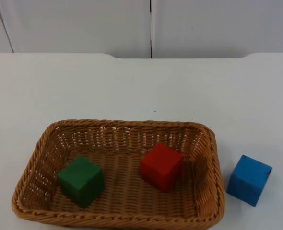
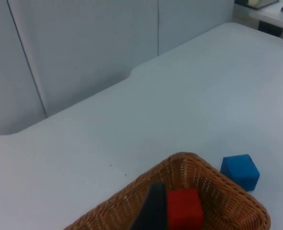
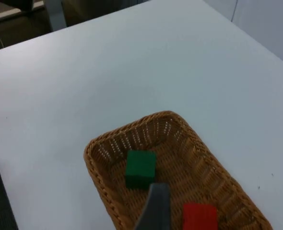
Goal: Pick up one cube with each hand and place exactly two cubes into the same basket, leaving the remaining cube outside.
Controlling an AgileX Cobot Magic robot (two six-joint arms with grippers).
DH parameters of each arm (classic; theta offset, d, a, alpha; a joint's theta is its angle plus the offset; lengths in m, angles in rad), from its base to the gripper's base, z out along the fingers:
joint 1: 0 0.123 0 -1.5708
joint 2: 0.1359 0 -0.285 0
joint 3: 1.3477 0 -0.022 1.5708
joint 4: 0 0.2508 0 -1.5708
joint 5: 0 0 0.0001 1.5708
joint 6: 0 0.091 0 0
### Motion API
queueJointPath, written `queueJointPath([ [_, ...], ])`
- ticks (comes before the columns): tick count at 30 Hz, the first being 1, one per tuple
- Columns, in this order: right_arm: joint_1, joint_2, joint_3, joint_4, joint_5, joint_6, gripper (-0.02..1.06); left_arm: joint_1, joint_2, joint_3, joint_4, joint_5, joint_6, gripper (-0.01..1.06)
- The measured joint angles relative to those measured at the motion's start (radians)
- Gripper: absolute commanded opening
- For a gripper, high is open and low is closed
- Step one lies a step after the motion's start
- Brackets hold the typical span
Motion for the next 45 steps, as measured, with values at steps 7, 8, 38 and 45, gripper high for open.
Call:
queueJointPath([
  [7,0.0,-0.116,0.143,0.0,-0.012,0.004,0.69,0.0,-0.098,0.0,0.067,0.075,-0.082,0.77],
  [8,0.0,-0.136,0.162,-0.001,-0.014,0.004,0.69,0.0,-0.11,0.0,0.074,0.087,-0.093,0.77],
  [38,0.0,-0.498,0.4,-0.045,-0.025,0.054,0.69,0.0,-0.368,0.0,0.351,0.329,-0.352,0.77],
  [45,0.0,-0.554,0.4,-0.129,-0.02,0.132,0.69,0.0,-0.466,0.0,0.441,0.363,-0.453,0.77],
])
